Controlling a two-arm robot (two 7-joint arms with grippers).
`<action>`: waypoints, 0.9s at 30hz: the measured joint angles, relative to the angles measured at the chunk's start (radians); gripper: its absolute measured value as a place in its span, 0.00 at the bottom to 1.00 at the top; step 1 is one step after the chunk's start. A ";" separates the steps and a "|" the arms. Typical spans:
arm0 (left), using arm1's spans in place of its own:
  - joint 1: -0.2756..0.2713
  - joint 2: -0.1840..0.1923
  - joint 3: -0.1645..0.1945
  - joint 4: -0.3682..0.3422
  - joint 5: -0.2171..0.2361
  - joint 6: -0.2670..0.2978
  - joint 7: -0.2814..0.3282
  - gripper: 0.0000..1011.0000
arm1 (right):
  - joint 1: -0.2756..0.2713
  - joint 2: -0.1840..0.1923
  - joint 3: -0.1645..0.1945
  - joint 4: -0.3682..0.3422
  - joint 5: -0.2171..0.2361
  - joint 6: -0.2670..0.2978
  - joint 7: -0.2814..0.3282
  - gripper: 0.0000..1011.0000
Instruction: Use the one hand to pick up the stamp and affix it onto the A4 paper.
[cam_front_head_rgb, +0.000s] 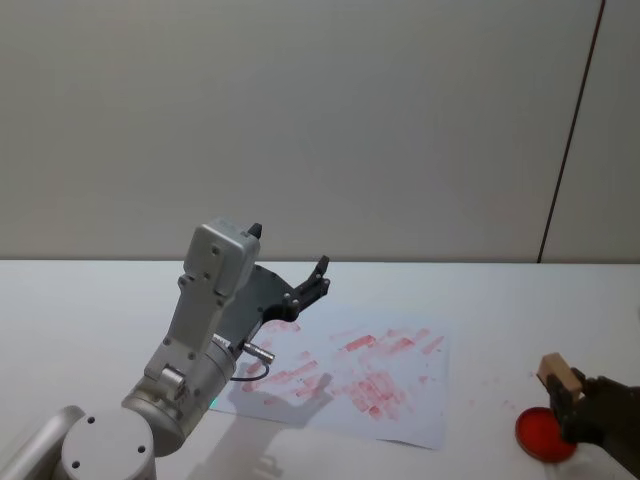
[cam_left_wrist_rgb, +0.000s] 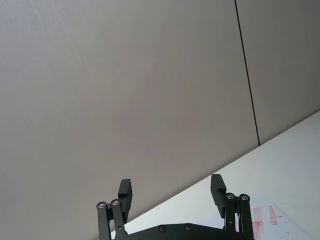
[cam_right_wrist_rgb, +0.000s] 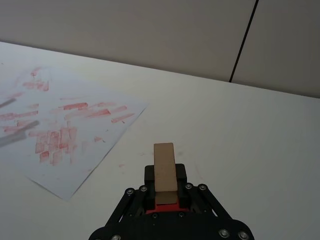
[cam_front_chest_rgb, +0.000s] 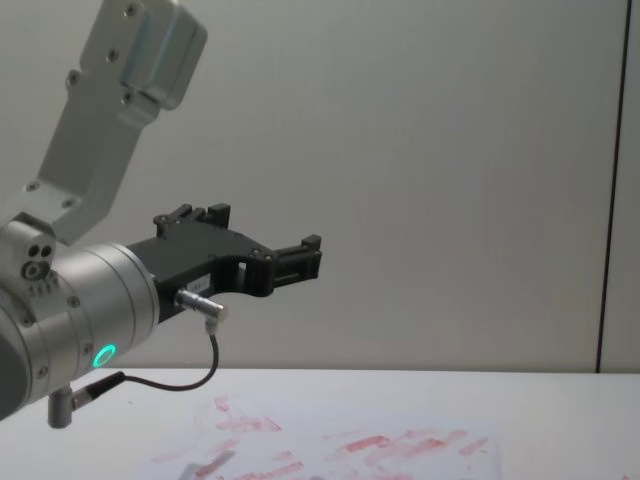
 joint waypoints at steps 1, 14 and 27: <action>0.000 0.000 0.000 0.000 0.000 0.000 0.000 0.99 | -0.005 0.004 0.002 0.000 -0.003 0.000 0.000 0.22; 0.000 0.000 0.000 0.000 0.000 0.000 0.000 0.99 | -0.031 0.017 0.004 0.015 -0.034 0.019 0.003 0.22; 0.000 0.000 0.000 0.000 0.000 0.000 0.000 0.99 | -0.025 0.009 -0.004 0.042 -0.071 0.024 0.016 0.22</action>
